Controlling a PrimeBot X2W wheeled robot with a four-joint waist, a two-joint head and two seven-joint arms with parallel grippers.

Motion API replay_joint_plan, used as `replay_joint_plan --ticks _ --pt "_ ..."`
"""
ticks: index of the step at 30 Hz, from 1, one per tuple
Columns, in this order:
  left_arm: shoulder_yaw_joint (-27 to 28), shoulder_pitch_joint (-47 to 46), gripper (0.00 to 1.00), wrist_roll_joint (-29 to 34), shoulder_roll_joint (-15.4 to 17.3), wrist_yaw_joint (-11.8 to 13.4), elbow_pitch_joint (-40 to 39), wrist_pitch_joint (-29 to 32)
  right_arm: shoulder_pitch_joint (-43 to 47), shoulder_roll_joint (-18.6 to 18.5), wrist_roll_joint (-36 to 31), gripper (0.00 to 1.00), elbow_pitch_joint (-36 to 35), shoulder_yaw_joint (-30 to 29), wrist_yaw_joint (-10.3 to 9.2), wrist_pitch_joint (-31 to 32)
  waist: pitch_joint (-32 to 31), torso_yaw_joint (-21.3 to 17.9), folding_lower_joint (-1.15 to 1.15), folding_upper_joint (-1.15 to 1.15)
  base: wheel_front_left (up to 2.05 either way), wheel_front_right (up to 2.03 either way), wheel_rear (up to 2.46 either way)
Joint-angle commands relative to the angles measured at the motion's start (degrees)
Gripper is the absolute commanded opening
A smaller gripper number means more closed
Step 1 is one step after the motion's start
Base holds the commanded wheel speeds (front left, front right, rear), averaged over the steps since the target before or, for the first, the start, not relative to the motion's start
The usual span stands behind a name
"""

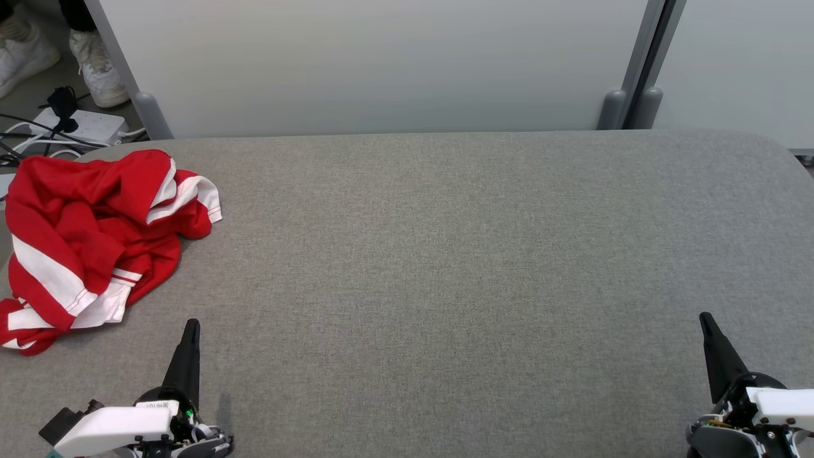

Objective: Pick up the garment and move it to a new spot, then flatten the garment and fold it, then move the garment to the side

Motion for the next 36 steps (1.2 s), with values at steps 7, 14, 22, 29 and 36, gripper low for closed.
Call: replay_joint_plan --ticks 7,14,22,29,36 --pt "1.62 -3.33 0.00 -0.29 1.06 -0.56 -1.60 0.34 -2.02 -0.60 0.67 0.00 -1.73 0.89 0.01 0.42 0.00 0.00 0.00 0.00 0.00 0.00 0.00" --pt "1.62 -3.33 0.00 -0.29 1.06 -0.56 -1.60 0.34 -2.02 -0.60 0.67 0.00 -1.73 0.89 0.01 0.42 0.00 0.00 0.00 0.00 0.00 0.00 0.00" --pt "1.62 -3.33 0.00 -0.29 1.06 -0.56 -1.60 0.34 -2.02 -0.60 0.67 0.00 -1.73 0.89 0.01 0.42 0.00 0.00 0.00 0.00 0.00 0.00 0.00" --pt "1.62 -3.33 0.00 -0.29 1.06 -0.56 -1.60 0.34 -2.02 -0.60 0.67 0.00 -1.73 0.89 0.01 0.42 0.00 0.00 0.00 0.00 0.00 0.00 0.00" --pt "-0.05 0.98 1.00 0.02 -0.71 0.03 1.69 -0.11 0.88 0.49 -0.05 1.00 1.53 0.36 0.00 -0.01 0.01 0.00 0.00 0.00 0.00 0.00 0.00"
